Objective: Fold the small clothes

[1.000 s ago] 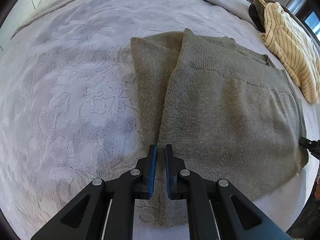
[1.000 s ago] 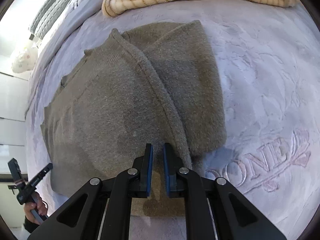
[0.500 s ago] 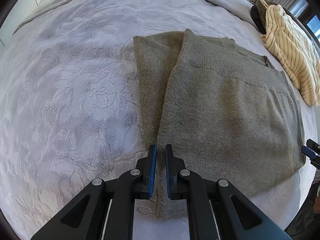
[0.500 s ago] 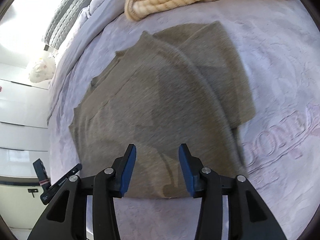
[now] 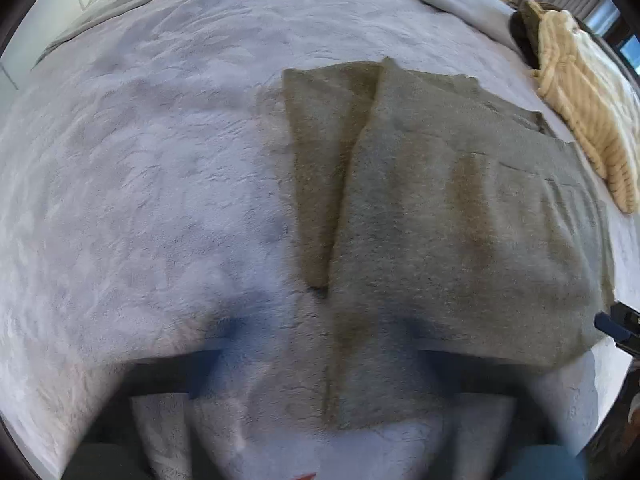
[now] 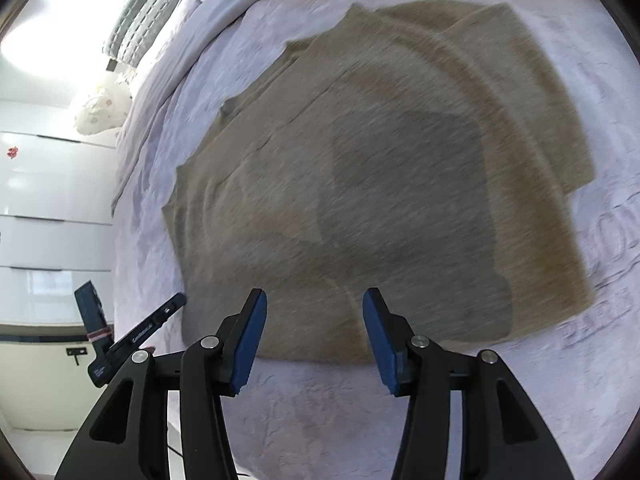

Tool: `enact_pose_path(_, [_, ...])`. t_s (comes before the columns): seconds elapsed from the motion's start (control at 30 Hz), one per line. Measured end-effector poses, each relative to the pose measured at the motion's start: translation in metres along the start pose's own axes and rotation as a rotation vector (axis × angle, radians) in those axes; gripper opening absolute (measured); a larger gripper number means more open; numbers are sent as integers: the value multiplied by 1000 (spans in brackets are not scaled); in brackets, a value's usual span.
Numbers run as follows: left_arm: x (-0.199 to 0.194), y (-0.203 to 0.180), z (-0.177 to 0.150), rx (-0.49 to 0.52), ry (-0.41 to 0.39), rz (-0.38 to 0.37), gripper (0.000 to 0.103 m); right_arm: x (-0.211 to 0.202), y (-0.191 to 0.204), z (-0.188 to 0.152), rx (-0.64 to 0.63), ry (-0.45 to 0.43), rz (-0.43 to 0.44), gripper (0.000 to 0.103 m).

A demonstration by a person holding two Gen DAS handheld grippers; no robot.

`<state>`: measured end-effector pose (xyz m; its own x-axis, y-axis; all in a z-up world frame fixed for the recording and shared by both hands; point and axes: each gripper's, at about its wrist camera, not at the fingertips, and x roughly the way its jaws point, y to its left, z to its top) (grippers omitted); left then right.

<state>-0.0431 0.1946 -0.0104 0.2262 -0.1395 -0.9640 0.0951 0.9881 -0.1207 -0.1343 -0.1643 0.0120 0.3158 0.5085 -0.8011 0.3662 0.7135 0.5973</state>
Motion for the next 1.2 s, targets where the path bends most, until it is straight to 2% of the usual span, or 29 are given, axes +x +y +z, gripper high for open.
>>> enact_pose_path(0.03, [-4,1,-2,-2,-31,7,101,3,3,-1,-5,9,6,58])
enact_pose_path(0.17, [-6,6,-5,-18,-20,9,101,19,18,-8,-20,45,37,58])
enact_pose_path(0.3, [-4,14,-6,-40,-14,52,101,35,30,-14,-21,85,74,62])
enact_pose_path(0.4, [-4,25,-6,-75,-17,44,101,49,42,-23,-28,123,111,63])
enact_pose_path(0.53, [1,36,-8,-102,10,30,101,80,53,-37,26,226,201,65])
enact_pose_path(0.63, [3,40,-9,-117,26,26,101,101,63,-45,44,272,217,65])
enact_pose_path(0.73, [4,42,-8,-119,24,28,101,109,78,-45,1,264,198,65])
enact_pose_path(0.8, [5,46,-3,-114,20,37,101,105,91,-38,-62,225,165,65])
enact_pose_path(0.93, [7,53,-4,-118,17,42,101,98,125,-4,-210,108,116,65])
enact_pose_path(0.97, [7,55,-4,-120,15,41,101,97,130,3,-235,88,106,61])
enact_pose_path(1.0, [6,58,-5,-122,14,40,101,101,139,14,-268,64,91,42])
enact_pose_path(1.07, [5,63,-6,-130,12,36,101,113,151,31,-291,53,82,22])
enact_pose_path(1.2, [1,72,-7,-136,-3,1,101,139,173,61,-322,31,46,22])
